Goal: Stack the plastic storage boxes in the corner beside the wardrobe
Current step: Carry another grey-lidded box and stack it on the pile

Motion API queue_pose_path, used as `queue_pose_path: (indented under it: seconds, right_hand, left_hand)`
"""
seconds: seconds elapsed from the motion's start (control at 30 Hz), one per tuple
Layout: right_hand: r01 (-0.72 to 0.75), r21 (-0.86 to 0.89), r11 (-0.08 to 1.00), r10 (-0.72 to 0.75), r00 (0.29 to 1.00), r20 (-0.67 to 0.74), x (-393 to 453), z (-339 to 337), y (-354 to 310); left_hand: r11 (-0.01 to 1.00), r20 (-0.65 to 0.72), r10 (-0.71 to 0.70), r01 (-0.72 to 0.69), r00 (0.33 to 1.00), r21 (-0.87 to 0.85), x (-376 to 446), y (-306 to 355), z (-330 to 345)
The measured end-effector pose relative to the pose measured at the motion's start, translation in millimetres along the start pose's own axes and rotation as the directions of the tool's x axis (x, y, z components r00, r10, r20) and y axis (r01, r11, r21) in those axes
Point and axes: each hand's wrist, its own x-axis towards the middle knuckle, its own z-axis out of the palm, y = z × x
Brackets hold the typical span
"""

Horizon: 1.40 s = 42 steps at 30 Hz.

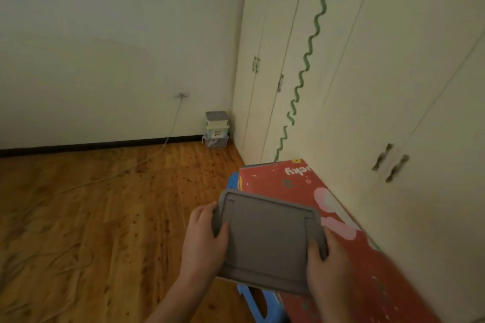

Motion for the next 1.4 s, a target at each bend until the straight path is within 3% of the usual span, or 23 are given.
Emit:
queue_pose_path:
  seconds: [0.4,0.63,1.0,1.4]
  right_hand:
    - [0.099,-0.034,0.994,-0.095,0.989,0.115,84.5,134.5,-92.3]
    - [0.11,-0.005,0.994,-0.108,0.983,0.149,175.8,214.7,-145.8]
    - [0.21,-0.003,0.978,-0.205,0.957,0.206,290.2,309.7,-221.6]
    - [0.218,0.012,0.976,-0.218,0.972,0.086,404.8,453.3,-320.8]
  left_hand:
    - [0.991,-0.111,-0.125,0.129,0.986,0.034,139.2,-56.5,-29.4]
    - [0.98,-0.151,-0.167,0.181,0.974,0.085,263.5,-69.6,-16.0]
    - [0.98,-0.18,-0.19,0.198,0.965,0.026,422.0,-105.1,9.4]
    - [0.973,-0.158,-0.228,0.218,0.961,-0.078,623.6,-163.0,14.4]
